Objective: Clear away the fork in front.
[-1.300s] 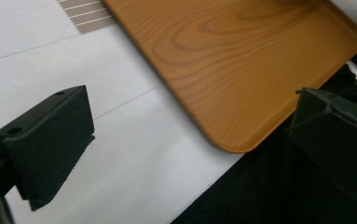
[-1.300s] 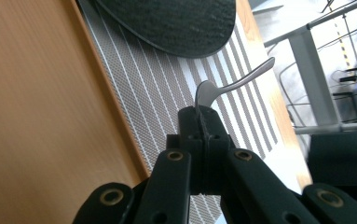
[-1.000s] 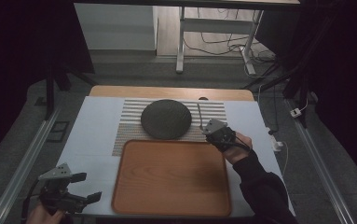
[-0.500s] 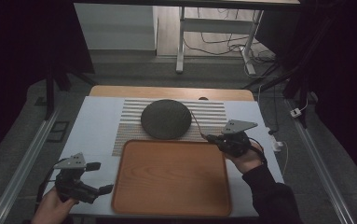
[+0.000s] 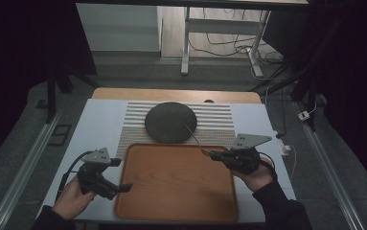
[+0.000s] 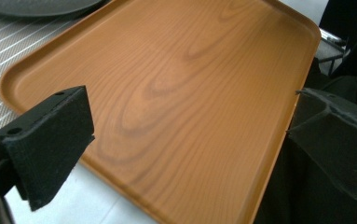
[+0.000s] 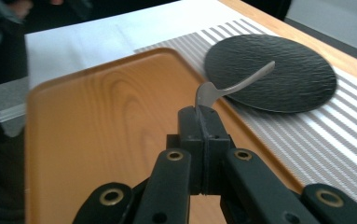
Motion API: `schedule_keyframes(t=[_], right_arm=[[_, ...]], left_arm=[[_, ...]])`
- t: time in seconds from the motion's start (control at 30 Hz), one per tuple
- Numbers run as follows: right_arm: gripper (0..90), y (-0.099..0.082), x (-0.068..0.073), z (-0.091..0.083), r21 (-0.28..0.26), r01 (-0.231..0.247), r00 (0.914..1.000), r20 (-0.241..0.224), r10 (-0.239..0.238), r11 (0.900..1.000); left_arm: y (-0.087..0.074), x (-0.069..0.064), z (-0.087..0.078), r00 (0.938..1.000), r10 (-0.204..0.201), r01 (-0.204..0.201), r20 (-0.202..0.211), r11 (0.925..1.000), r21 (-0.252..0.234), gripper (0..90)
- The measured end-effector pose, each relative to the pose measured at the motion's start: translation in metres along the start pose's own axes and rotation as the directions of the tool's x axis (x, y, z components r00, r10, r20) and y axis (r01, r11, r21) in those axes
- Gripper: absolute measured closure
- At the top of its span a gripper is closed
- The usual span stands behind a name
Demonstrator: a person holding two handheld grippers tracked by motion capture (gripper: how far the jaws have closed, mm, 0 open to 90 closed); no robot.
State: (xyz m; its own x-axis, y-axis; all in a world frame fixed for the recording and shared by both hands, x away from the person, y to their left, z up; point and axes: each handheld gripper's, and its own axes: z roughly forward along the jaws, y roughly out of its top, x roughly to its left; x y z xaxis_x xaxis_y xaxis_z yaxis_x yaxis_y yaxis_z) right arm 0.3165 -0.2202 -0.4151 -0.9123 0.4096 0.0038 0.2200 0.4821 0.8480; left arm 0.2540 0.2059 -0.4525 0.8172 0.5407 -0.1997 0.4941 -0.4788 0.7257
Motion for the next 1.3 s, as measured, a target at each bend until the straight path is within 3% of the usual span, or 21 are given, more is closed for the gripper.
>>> schedule_keyframes(t=[0.33,0.43,0.6,0.67,0.93,1.03,1.07,1.17,1.2,1.27,1.3], right_arm=[[90.0,-0.004,0.026,-0.001,-0.026,-0.001,0.9917,-0.129,-0.003,0.9997],[90.0,-0.005,0.032,0.001,-0.029,0.002,0.9852,-0.171,-0.007,0.9996],[90.0,-0.004,0.042,0.005,-0.036,0.002,0.9713,-0.238,-0.011,0.9993],[90.0,-0.004,0.045,0.006,-0.039,0.005,0.9649,-0.262,-0.015,0.9992],[90.0,0.000,0.057,0.012,-0.048,0.035,0.9253,-0.376,-0.051,0.9982],[90.0,0.001,0.061,0.013,-0.042,0.051,0.9118,-0.406,-0.064,0.9978],[90.0,0.001,0.062,0.014,-0.041,0.056,0.9075,-0.414,-0.068,0.9976],[90.0,0.003,0.065,0.015,-0.045,0.072,0.8927,-0.443,-0.084,0.9964],[90.0,0.003,0.066,0.015,-0.045,0.076,0.8873,-0.453,-0.089,0.9961],[90.0,0.004,0.068,0.015,-0.040,0.094,0.8758,-0.472,-0.101,0.9948],[90.0,0.004,0.068,0.015,-0.040,0.094,0.8758,-0.472,-0.101,0.9948]], left_arm=[[0.029,-0.004,0.020,0.9958,0.091,-0.091,0.012,0.9949,0.044,0.0],[0.036,-0.005,0.025,0.9916,0.125,-0.127,0.030,0.9910,0.044,0.0],[0.049,-0.006,0.035,0.9778,0.198,-0.202,0.068,0.9781,0.051,0.0],[0.054,-0.006,0.040,0.9688,0.231,-0.237,0.090,0.9697,0.060,0.0],[0.067,-0.014,0.056,0.9331,0.332,-0.345,0.138,0.9350,0.083,4.3],[0.069,-0.018,0.060,0.9151,0.372,-0.388,0.155,0.9175,0.088,10.0],[0.070,-0.019,0.061,0.9013,0.397,-0.416,0.173,0.9044,0.093,13.3],[0.070,-0.023,0.063,0.8798,0.435,-0.459,0.191,0.8823,0.104,21.4],[0.070,-0.025,0.064,0.8694,0.450,-0.476,0.204,0.8734,0.102,26.7],[0.069,-0.027,0.064,0.8574,0.472,-0.498,0.206,0.8606,0.105,39.3],[0.069,-0.029,0.064,0.8506,0.481,-0.509,0.212,0.8542,0.104,39.3]])
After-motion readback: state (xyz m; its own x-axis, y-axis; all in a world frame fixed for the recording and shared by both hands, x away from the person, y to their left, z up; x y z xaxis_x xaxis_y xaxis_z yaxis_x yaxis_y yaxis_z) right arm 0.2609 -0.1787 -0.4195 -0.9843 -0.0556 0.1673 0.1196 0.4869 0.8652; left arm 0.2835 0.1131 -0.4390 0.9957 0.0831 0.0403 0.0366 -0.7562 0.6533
